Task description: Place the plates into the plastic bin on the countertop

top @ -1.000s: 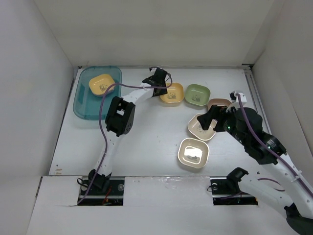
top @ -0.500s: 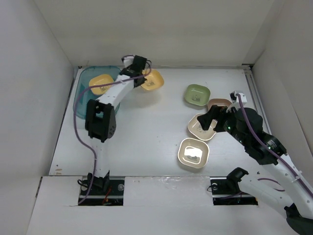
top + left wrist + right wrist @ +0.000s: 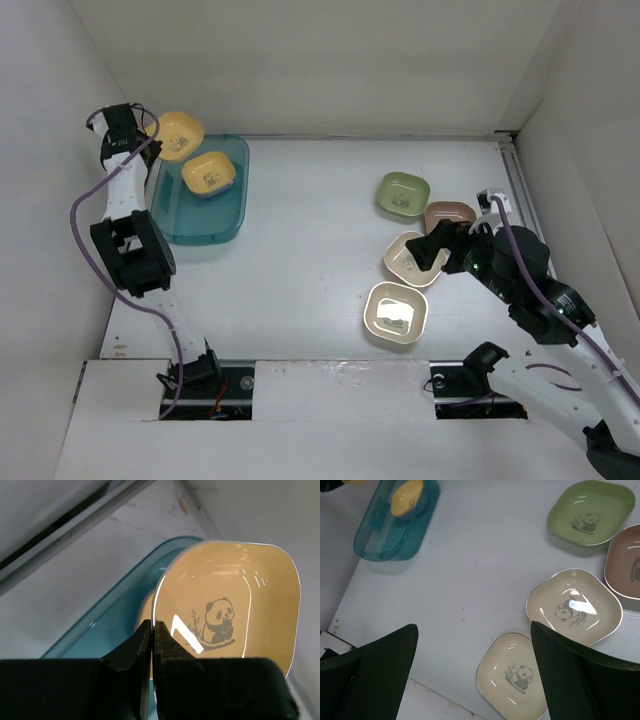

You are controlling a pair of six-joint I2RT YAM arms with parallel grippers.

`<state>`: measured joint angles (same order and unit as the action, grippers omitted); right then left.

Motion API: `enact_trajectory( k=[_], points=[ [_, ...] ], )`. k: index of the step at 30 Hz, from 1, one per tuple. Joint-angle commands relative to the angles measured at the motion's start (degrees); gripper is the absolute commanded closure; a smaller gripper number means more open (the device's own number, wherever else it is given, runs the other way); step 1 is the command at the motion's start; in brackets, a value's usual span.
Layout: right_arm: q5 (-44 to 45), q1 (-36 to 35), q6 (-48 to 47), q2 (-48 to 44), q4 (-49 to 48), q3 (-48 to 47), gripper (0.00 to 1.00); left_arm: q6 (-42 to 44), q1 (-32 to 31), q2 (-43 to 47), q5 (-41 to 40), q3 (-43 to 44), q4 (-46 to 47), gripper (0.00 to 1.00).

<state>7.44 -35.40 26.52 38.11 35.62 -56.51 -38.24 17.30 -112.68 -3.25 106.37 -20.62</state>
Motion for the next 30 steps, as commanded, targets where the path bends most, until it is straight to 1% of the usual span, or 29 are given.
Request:
enact_trajectory(
  k=[1,2,4,8,11,12,13,14,15,16,17,18,20,22,23,24,25,26,27,28,29,30],
  points=[
    [-1.47,-0.64,-1.39,0.56,-1.25,-0.71,0.0,7.2,-0.95,-2.01,9.31,0.24,1.73,1.0],
    [-1.47,-0.64,-1.91,0.56,-1.86,-0.71,0.0,7.91,-0.95,-2.01,8.44,0.24,1.73,1.0],
    [-2.52,-0.64,-1.91,1.35,-2.57,-0.71,0.0,8.97,-0.95,-2.01,10.01,-0.55,2.52,1.0],
    [-4.1,-0.64,-1.91,1.97,-3.71,-0.1,0.0,11.6,-0.95,-5.35,9.13,2.79,-0.99,1.0],
    [-4.72,-0.64,-1.91,1.97,-4.77,0.44,0.0,10.82,-0.95,-7.28,11.06,3.32,-1.0,1.0],
    [-4.72,-0.64,-1.91,1.97,-4.77,0.44,0.0,9.95,-0.95,-7.29,11.85,3.32,-1.0,0.97],
    [-4.72,-0.64,-1.39,1.97,-4.77,0.96,0.0,9.94,-0.95,-8.16,12.38,3.32,-1.0,0.93],
    [-4.72,-0.64,-1.39,1.97,-4.77,0.96,0.0,9.33,-0.95,-8.86,12.39,3.84,-0.48,0.85],
    [-4.72,-0.64,-1.39,1.45,-4.77,0.96,0.0,9.32,-0.95,-8.87,12.39,3.85,-0.47,0.76],
    [-4.72,-0.64,-1.39,1.44,-4.24,0.96,0.0,8.37,-0.95,-8.87,12.39,4.46,-1.34,0.51],
    [-4.72,-0.64,-1.39,0.92,-4.24,0.96,0.0,8.36,-1.56,-8.87,12.39,4.46,-1.35,0.37],
    [-4.72,-0.64,-1.39,0.92,-4.24,0.96,0.0,7.49,-1.57,-8.87,10.99,4.46,-1.35,0.27],
    [-4.1,-0.64,-1.39,0.92,-3.71,0.96,0.0,6.78,-2.09,-7.38,8.19,4.46,-2.41,0.15],
    [-3.58,-0.64,-1.39,0.92,-3.02,0.35,0.0,6.08,-3.32,-4.14,6.16,4.99,-5.03,0.07],
    [-2.53,-0.64,-1.39,0.92,-2.31,-0.26,0.0,6.07,-4.2,-2.38,6.15,4.99,-5.04,0.05],
    [0.18,-0.64,-1.39,0.92,-2.31,-0.88,0.0,6.07,-5.51,-0.28,5.28,3.51,-5.04,0.0],
    [2.03,-0.64,-0.6,0.92,-1.35,-0.88,0.0,6.07,-10.48,4.62,3.35,2.54,-5.04,0.0],
    [3.62,-0.64,0.01,0.92,-0.21,-1.84,0.0,6.94,-14.27,6.93,0.81,1.92,-5.04,0.0],
    [6.76,-0.64,0.02,0.92,0.41,-2.37,0.0,6.95,-18.57,8.6,-6.26,1.91,-6.61,0.0],
    [8.36,-0.64,0.8,1.44,1.38,-4.03,0.0,6.95,-27.41,10.88,-8.07,0.87,-7.49,0.0],
    [10.12,-0.64,1.33,2.14,2.34,-5.0,0.0,7.82,-31.41,11.6,-9.22,0.16,-8.98,0.0],
    [12.31,-0.64,3.08,2.15,5.05,-6.14,0.0,6.52,-35.28,12.13,-10.02,-0.8,-10.04,0.0]
  ],
)
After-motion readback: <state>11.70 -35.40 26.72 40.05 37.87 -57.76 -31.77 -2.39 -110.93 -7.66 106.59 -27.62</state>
